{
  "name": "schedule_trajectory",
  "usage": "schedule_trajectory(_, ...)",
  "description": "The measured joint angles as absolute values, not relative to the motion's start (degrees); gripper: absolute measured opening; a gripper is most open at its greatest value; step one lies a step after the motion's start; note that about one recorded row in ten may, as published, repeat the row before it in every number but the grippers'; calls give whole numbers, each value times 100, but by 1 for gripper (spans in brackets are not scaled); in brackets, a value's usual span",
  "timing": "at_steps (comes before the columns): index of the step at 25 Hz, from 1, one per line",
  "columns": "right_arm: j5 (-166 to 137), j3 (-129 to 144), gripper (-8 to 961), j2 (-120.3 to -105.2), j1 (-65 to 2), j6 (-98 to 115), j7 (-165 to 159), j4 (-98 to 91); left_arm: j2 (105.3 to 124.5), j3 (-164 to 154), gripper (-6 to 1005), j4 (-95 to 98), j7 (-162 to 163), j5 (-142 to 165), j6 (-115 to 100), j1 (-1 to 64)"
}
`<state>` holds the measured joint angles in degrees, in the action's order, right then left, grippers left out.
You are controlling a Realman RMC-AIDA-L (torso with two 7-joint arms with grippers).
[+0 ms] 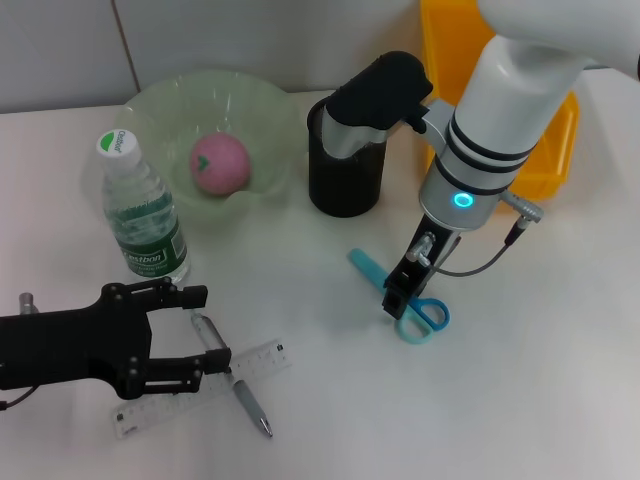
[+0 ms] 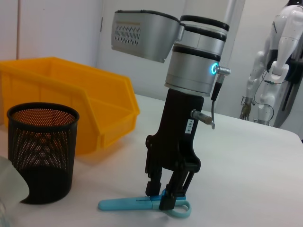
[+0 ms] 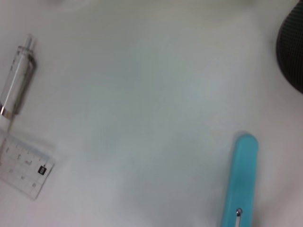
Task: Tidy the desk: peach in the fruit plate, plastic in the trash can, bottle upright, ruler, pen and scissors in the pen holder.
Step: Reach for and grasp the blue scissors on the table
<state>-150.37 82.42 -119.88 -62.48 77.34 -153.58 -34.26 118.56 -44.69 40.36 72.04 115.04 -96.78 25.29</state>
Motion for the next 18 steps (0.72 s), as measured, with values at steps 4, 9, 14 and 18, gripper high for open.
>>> schedule_trajectory(4,-15046,8250,396,-11987,-6248,7734,-15352,-3430,11856,-4469,829,4025,7241,11504,-9676,2540)
schedule_trajectory(9,-15072,8253,393,-11988,-6227,7691,-15354,-3440,11856,-4471,828,4025,7265,11502,-9676,2540)
schedule_trajectory(14,-15077,8253,392,-11985,-6219,7682,-15354,-3421,11861,-4478,828,4025,7267,11498,-9676,2540)
schedule_trajectory(18,-15068,8253,391,-11982,-6196,7679,-15354,-3452,11865,-4469,828,4025,7268,11495,-9692,2540)
